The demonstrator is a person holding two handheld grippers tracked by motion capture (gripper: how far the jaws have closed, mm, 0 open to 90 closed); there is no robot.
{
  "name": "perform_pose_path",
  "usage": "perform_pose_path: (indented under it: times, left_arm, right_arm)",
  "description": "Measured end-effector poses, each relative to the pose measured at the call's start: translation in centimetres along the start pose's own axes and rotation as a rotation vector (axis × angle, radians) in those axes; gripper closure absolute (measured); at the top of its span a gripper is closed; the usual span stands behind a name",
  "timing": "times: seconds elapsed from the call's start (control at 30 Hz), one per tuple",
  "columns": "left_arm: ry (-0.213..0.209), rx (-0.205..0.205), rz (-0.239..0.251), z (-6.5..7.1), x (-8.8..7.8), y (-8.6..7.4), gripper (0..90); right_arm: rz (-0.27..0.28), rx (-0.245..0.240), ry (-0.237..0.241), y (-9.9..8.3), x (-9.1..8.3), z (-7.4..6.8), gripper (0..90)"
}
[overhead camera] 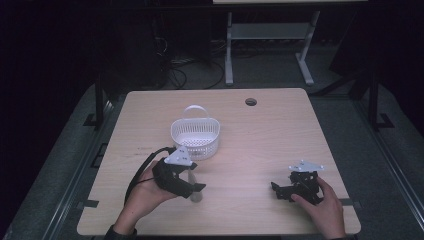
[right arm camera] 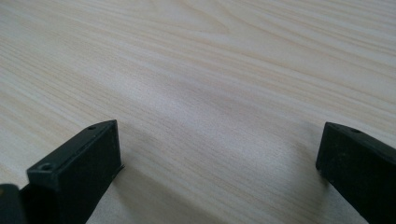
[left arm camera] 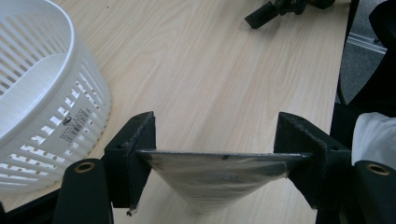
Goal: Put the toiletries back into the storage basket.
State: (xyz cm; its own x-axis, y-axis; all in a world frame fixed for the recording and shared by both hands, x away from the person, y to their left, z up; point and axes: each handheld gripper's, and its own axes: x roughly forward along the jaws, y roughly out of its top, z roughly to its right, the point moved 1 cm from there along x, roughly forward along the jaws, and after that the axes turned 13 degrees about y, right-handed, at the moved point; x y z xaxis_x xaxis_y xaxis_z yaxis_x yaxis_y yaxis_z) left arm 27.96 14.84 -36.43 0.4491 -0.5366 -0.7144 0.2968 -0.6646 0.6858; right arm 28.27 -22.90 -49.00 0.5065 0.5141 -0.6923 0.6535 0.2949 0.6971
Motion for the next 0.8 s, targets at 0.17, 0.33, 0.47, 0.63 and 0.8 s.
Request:
perform_pose_path:
  times: [0.17, 0.33, 0.47, 0.63, 0.8]
  left_arm:
    - [0.003, -0.009, 0.002, -0.4, -0.5, 0.1, 29.3]
    - [0.009, -0.016, 0.002, -0.8, -1.0, 0.3, 29.3]
    - [0.008, -0.028, 0.002, -1.2, -1.4, 0.4, 29.3]
    - [0.018, -0.043, 0.007, -1.6, -1.8, 0.4, 29.3]
    - [0.023, -0.05, 0.008, -2.2, -2.4, 0.2, 29.3]
  right_arm:
    - [0.0, 0.0, 0.0, 0.0, 0.0, 0.0, 0.0]
    - [0.0, 0.0, 0.0, 0.0, 0.0, 0.0, 0.0]
    - [0.0, -0.001, 0.001, 0.0, 0.0, 0.0, 0.0]
    - [0.0, -0.001, 0.001, 0.0, 0.0, 0.0, 0.0]
    - [0.0, -0.001, 0.0, 0.0, 0.0, 0.0, 0.0]
